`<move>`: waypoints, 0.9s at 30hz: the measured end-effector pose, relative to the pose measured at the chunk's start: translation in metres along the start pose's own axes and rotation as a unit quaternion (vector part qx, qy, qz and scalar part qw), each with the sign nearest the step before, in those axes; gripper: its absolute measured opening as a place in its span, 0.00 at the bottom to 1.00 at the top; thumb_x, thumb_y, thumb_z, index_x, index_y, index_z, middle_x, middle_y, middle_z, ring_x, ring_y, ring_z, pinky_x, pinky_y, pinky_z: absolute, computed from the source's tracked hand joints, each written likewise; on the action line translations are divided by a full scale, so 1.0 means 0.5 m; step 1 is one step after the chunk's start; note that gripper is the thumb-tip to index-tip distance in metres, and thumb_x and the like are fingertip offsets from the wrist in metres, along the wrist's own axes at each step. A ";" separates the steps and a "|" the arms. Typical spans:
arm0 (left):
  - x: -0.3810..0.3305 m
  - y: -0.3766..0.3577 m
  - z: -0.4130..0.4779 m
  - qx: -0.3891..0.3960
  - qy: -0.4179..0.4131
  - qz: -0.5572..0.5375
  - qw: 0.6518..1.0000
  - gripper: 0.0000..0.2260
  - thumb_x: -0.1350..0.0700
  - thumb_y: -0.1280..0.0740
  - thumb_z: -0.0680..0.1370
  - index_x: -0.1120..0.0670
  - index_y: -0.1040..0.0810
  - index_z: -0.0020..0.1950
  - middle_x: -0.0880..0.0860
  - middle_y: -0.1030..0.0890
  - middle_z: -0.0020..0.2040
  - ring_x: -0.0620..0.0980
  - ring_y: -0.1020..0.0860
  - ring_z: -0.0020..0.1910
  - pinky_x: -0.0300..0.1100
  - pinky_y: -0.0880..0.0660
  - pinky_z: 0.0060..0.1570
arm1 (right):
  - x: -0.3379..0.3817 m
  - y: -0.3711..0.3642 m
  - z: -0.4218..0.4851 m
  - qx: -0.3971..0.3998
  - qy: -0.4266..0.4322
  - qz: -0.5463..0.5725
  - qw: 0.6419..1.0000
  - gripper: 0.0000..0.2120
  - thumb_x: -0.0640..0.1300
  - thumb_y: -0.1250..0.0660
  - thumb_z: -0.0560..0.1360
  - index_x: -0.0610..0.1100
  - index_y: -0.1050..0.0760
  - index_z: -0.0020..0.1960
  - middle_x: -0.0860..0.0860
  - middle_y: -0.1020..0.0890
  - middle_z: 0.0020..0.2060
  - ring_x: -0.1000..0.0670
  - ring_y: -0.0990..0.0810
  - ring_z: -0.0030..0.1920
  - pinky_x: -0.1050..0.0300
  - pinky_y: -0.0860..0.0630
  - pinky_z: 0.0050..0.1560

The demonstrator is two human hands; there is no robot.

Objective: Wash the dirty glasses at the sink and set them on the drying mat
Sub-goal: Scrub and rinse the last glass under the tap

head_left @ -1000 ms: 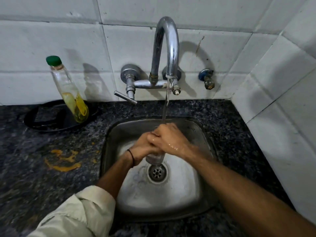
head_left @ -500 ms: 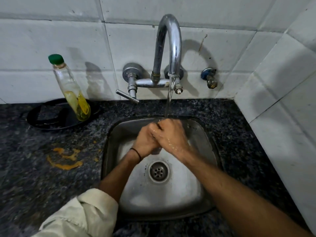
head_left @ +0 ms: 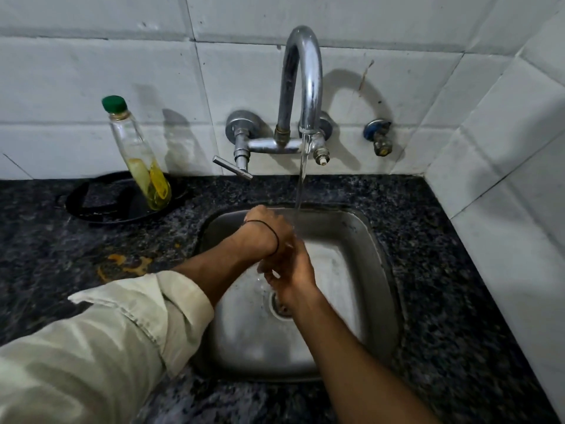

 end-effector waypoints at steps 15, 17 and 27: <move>0.054 0.012 -0.031 -0.294 0.126 -0.562 0.763 0.21 0.39 0.29 0.72 0.49 0.21 0.60 0.50 0.17 0.55 0.50 0.20 0.54 0.46 0.22 0.56 | 0.048 0.071 0.047 -0.109 -0.102 0.048 0.988 0.21 0.51 0.42 0.79 0.48 0.37 0.27 0.53 0.35 0.21 0.54 0.38 0.22 0.69 0.41 0.21; 0.061 0.008 -0.029 -0.298 0.129 -0.560 0.762 0.17 0.41 0.30 0.74 0.49 0.21 0.57 0.49 0.17 0.52 0.50 0.20 0.52 0.45 0.22 0.51 | 0.072 0.067 0.055 -0.107 -0.067 0.022 0.992 0.20 0.52 0.42 0.80 0.47 0.33 0.31 0.52 0.32 0.21 0.53 0.36 0.23 0.69 0.40 0.21; -0.060 -0.171 -0.037 0.015 -0.009 -0.903 0.429 0.16 0.46 0.34 0.79 0.52 0.22 0.63 0.54 0.17 0.59 0.54 0.18 0.51 0.45 0.21 0.42 | 0.242 -0.098 -0.013 0.054 0.300 -0.578 0.757 0.16 0.51 0.30 0.76 0.46 0.24 0.31 0.53 0.26 0.23 0.52 0.27 0.25 0.55 0.27 0.33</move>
Point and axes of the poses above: each hand's wrist, its own z-axis towards the middle knuckle, its own y-axis out of the back of the hand, x = y × z, the point moved 9 cm from there along z, towards the middle knuckle
